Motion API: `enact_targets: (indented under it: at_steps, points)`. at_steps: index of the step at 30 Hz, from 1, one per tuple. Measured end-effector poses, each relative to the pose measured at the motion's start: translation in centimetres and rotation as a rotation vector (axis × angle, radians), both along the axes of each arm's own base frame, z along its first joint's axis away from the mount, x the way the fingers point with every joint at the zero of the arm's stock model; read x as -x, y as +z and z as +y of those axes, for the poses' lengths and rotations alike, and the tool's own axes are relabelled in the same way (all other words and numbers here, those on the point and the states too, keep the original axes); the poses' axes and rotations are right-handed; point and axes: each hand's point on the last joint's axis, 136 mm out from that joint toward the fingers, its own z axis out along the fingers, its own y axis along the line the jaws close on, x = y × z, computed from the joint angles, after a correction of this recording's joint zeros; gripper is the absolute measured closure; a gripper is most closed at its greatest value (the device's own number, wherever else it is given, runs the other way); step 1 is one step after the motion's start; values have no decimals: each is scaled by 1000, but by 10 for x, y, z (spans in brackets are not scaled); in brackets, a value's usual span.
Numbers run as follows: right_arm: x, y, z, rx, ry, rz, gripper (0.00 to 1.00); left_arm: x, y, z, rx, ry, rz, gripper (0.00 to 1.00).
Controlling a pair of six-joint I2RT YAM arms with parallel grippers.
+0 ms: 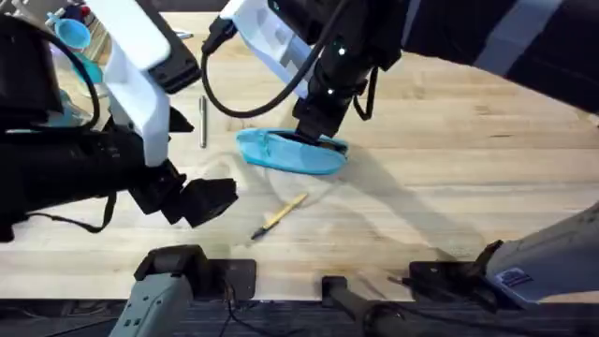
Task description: Unzip the bag, pick up the pens from the table one at a time and place them inside, then zip the bag closed.
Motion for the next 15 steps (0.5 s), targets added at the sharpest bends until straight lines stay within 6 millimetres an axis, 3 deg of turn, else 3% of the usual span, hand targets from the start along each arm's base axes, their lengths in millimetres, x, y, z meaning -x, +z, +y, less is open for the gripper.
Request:
enact_targets:
  at_steps: [5, 15]
  points:
    - [-1, -6, 5, -23, 3, -2, 969, 0, 0, 0, 0, 0, 0, 6]
    - [6, -39, 2, -13, 7, 30, 969, 0, 0, 0, 0, 0, 0, 6]
